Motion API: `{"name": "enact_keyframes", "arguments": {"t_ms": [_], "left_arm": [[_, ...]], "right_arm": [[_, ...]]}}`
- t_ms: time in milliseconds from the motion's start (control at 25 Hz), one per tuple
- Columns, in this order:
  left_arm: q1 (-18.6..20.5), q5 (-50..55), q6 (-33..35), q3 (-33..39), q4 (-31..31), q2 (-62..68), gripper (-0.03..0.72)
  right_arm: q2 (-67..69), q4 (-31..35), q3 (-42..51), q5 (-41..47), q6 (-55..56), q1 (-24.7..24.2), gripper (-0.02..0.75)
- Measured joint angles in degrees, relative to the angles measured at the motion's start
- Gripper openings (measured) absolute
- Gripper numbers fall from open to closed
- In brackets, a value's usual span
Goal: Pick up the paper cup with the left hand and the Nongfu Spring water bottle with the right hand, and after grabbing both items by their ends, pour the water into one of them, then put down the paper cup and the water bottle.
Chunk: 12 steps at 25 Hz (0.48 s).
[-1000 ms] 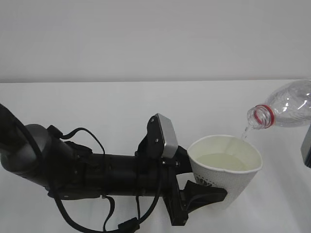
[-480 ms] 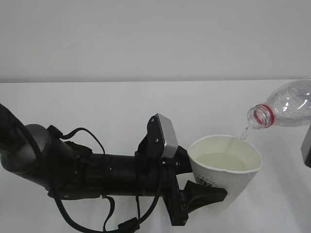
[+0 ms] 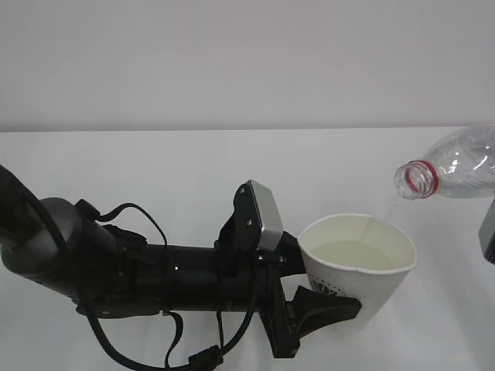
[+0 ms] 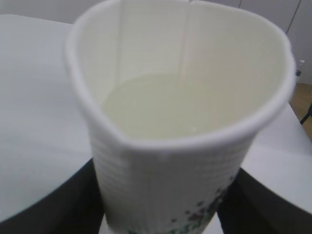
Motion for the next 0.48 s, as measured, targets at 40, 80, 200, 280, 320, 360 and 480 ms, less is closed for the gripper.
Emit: {"name": "enact_keyframes", "arguments": {"t_ms": [40, 80, 200, 280, 320, 360, 480], "left_arm": [[0.00, 0.00, 0.00, 0.00, 0.00, 0.00, 0.480], [0.00, 0.00, 0.00, 0.00, 0.00, 0.00, 0.480], [0.00, 0.00, 0.00, 0.00, -0.07, 0.00, 0.480], [0.00, 0.00, 0.00, 0.00, -0.36, 0.00, 0.480], [0.00, 0.00, 0.00, 0.00, -0.74, 0.00, 0.480], [0.00, 0.00, 0.00, 0.00, -1.15, 0.00, 0.480], [0.00, 0.00, 0.00, 0.00, -1.70, 0.00, 0.480]], "right_arm": [[0.00, 0.00, 0.00, 0.00, 0.46, 0.00, 0.388], [0.00, 0.00, 0.00, 0.00, 0.96, 0.00, 0.388], [0.00, 0.00, 0.00, 0.00, 3.78, 0.00, 0.388], [0.00, 0.00, 0.00, 0.00, 6.23, 0.00, 0.388], [0.00, 0.00, 0.00, 0.00, 7.67, 0.00, 0.388], [0.00, 0.09, 0.00, 0.00, 9.16, 0.00, 0.388], [0.00, 0.09, 0.00, -1.17, 16.15, 0.00, 0.388]]}}
